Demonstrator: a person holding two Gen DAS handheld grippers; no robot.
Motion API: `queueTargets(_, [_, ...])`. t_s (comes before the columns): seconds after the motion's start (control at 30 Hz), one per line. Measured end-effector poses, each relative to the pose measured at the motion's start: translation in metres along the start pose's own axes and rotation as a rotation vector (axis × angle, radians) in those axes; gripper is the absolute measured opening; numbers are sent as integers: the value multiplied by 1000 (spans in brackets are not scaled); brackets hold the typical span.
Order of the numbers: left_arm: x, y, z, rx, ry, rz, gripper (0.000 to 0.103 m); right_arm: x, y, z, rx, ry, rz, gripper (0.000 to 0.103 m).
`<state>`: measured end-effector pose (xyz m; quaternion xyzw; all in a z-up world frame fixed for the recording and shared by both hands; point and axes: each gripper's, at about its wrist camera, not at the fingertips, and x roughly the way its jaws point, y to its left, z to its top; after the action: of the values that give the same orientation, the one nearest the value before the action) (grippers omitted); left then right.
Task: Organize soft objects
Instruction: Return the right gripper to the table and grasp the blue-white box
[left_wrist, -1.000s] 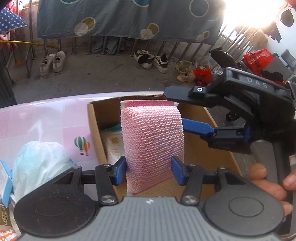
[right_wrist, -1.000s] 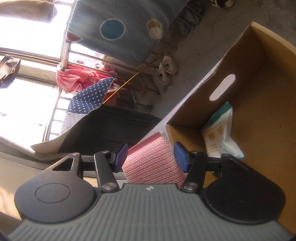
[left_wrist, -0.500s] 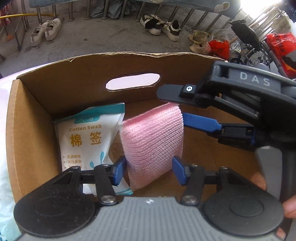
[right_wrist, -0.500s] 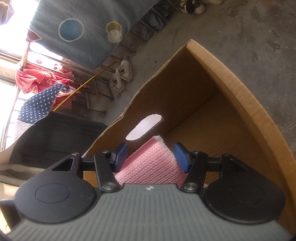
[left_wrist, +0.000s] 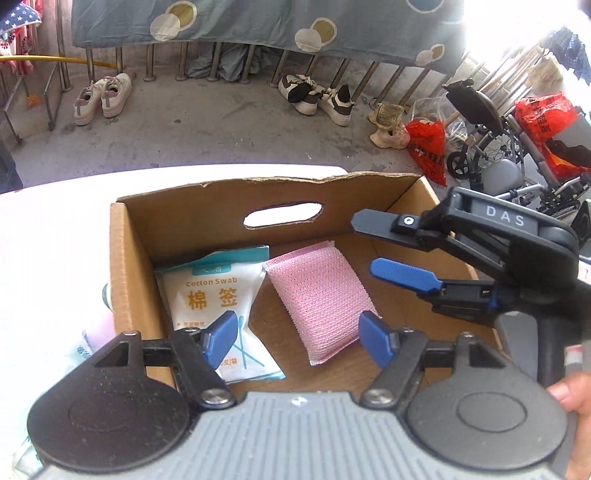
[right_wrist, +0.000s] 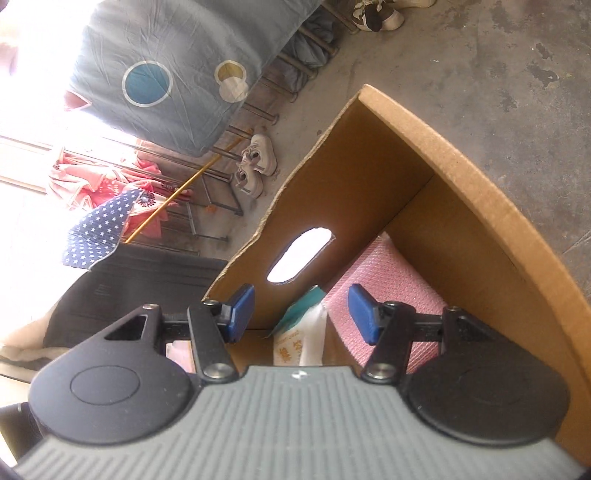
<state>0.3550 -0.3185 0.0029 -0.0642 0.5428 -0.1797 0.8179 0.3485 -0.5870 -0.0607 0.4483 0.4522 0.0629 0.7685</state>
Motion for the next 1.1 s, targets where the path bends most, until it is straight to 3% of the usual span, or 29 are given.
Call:
queueTargets(0.13, [-38, 13, -3, -17, -47, 5, 78, -30, 19, -8, -4, -30, 49, 57])
queueTargets(0.3, [-99, 57, -21, -61, -110, 22, 81, -69, 43, -32, -25, -49, 114, 57])
queueTargets(0.53, [-170, 142, -60, -123, -203, 161, 82, -75, 104, -85, -131, 26, 219, 57])
queueTargets(0.8, [-182, 240, -94, -245, -207, 210, 81, 4, 194, -166, -270, 251, 240, 57])
queueTargets(0.93, [-165, 288, -107, -337, -151, 186, 76, 62, 236, -206, -352, 354, 203, 57])
queueTargets(1.1, [-133, 338, -115, -491, -71, 119, 66, 143, 278, -224, -418, 441, 143, 56])
